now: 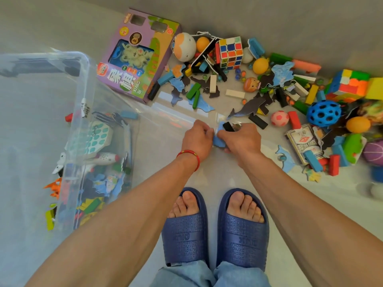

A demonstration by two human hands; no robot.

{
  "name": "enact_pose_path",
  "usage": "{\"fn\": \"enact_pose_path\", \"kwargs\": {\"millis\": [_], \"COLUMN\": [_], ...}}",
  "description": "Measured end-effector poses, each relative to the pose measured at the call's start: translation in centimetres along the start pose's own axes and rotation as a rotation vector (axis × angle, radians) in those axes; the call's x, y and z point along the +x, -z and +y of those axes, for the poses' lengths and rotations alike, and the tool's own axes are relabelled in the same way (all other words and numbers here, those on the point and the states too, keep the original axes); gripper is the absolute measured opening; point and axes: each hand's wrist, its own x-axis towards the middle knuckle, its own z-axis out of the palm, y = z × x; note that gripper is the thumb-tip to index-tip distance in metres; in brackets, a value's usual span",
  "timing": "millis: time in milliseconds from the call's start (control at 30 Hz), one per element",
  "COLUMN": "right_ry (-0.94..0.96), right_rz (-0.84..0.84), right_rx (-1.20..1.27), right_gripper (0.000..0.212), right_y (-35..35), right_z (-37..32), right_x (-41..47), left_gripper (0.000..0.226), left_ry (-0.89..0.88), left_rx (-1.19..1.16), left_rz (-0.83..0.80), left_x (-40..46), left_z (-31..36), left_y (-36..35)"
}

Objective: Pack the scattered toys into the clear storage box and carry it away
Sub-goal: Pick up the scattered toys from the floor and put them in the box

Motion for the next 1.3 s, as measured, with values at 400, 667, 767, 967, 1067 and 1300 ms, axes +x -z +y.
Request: {"fn": "enact_pose_path", "kwargs": {"millis": [400, 667, 767, 967, 1067, 1300], "right_ry": [0.166, 0.438, 0.701, 0.660, 0.426, 0.298], "right_rz": [-0.767, -0.817, -0.793, -0.711, -0.691, -0.394], "right_rx": [0.061, -0.167, -0.331, -0.396, -0.264, -0.277], "right_gripper": [0.014, 0.018, 0.036, 0.041, 0.036, 0.032], "right_y": [8.1, 0.8, -0.2, 2.1, 6.1, 19.7], "right_z": [-11.4, -23.2, -23.9, -24.1, -23.5, -16.6], "right_x": [-16.6, -30.3, -31.0, -30.7, -30.2, -23.6], "left_gripper": [0.033, 0.024, 0.037, 0.041, 0.052, 0.012], "left_ry": [0.011, 0.353, 0.391, 0.274, 0.253, 0.006], "left_rx": [-0.878, -1.389, -1.448, -1.270, -1.130, -0.897], "left_rz": [0.125, 0.245, 0.224, 0.176, 0.234, 0.276], "left_x": [-17.4, -24.2, -22.9, -21.2, -21.2, -23.8], "left_z": [3.4, -4.0, -5.3, -3.1, -2.5, 3.1], "left_y": [12.8, 28.3, 30.8, 32.4, 31.6, 24.8]}}
